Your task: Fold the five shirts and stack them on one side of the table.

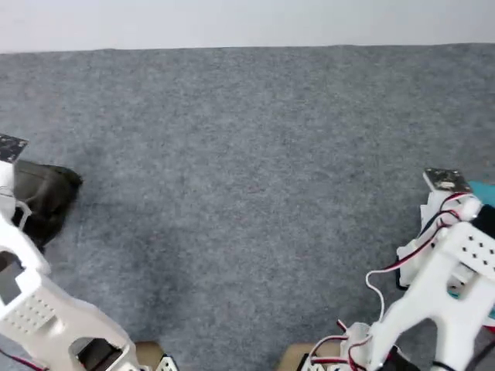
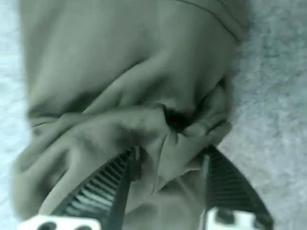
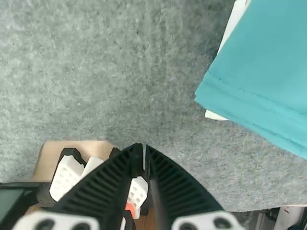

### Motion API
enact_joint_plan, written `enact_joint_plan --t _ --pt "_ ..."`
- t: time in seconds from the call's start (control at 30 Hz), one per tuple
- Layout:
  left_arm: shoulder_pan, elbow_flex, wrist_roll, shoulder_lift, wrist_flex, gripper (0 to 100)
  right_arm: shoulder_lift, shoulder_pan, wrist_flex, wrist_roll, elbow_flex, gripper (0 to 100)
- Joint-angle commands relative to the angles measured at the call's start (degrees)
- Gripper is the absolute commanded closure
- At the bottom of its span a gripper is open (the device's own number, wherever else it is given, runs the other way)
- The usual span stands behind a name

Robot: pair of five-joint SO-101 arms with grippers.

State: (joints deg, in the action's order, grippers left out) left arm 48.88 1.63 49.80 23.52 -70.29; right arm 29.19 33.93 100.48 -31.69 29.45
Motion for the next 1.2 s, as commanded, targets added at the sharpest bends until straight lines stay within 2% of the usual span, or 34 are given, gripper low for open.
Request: enact_joint_plan --t 0.0,0.03,0.27,0.4,0.63,0.9,1.07,1.17 --pt "-1.93 2.33 0.26 -0.35 -0.70 96 3.65 -0.57 2.33 2.90 -0.35 98.8" --pt "-2.81 2.33 0.26 -0.88 -1.76 100 4.00 -0.57 2.33 3.08 -0.35 98.8" --pt "-8.97 2.33 -0.44 -15.03 -11.78 100 4.79 -0.57 2.33 3.08 -0.44 98.8" --pt "-14.95 2.33 -6.33 -26.99 -16.09 100 4.79 -0.57 2.33 3.08 -0.44 98.9" --pt "-31.65 2.33 -19.25 -41.93 -18.55 100 4.88 -0.57 2.42 3.08 -0.44 98.9" --pt "-51.52 6.64 -37.36 -44.04 -18.55 99 4.88 -0.57 2.42 2.90 -0.44 98.9" --pt "-62.77 14.99 -41.32 -43.96 -18.29 99 4.88 -0.57 2.51 2.90 -0.44 98.9" --pt "-66.90 22.37 -41.58 -44.04 -18.37 99 4.88 -0.57 2.51 2.90 -0.35 98.9"
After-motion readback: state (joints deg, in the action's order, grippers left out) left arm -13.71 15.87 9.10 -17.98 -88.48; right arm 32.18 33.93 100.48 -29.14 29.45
